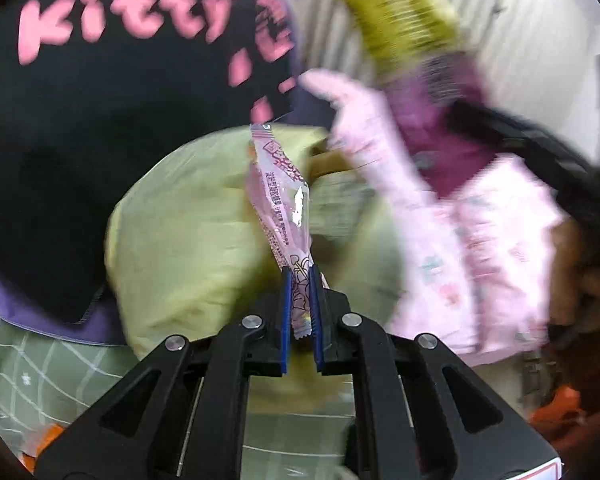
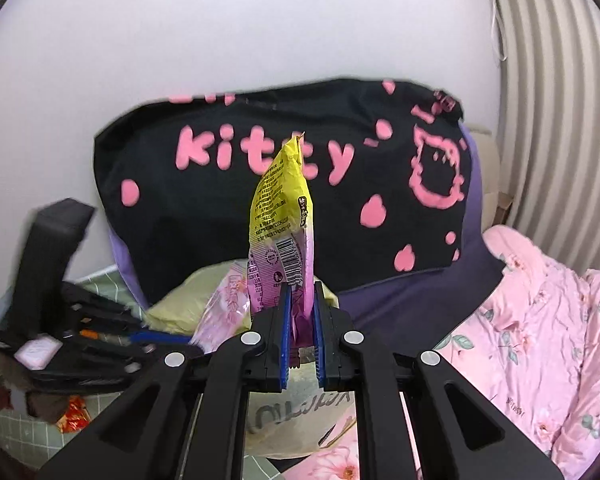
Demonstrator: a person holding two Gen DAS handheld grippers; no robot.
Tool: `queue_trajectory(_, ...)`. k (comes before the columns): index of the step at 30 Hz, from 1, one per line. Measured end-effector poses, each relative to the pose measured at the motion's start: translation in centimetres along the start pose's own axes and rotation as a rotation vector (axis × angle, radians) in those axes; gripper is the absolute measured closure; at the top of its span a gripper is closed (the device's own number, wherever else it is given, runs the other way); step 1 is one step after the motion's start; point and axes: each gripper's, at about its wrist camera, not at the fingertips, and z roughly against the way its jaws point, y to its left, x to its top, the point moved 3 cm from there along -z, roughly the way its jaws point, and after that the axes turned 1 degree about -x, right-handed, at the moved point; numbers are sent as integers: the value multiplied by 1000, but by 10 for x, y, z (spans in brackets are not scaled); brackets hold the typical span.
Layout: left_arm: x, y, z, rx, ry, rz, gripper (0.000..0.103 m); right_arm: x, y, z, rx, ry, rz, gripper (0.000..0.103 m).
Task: Collect trash
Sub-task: 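Carry both held wrappers over the yellow plastic bag, then open both grippers to drop the wrappers into the yellow bag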
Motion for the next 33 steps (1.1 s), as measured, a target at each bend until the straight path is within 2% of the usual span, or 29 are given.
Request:
queue_trajectory(1, 1, 10, -9, 39, 26, 20, 95, -2, 0, -11, 16, 28, 2, 93)
queue_trajectory(8, 0, 48, -36, 143, 96, 66, 95, -36, 23, -97, 120, 229, 63, 93)
queue_trajectory(12, -1, 55, -35, 139, 94, 76, 95, -39, 31, -127, 120, 283, 114, 93)
queue_trajectory(17, -1, 63, -34, 58, 72, 140, 95, -43, 33, -126, 120, 317, 128, 93)
queue_trajectory(20, -3, 58, -27, 26, 57, 129, 95, -48, 28, -116, 124, 335, 102, 93)
queue_trajectory(26, -7, 45, -20, 13, 48, 114, 95, -52, 18, -102, 104, 317, 25, 93)
queue_trajectory(33, -14, 48, -9, -8, 27, 145, 94, -49, 19, -91, 87, 274, -12, 93)
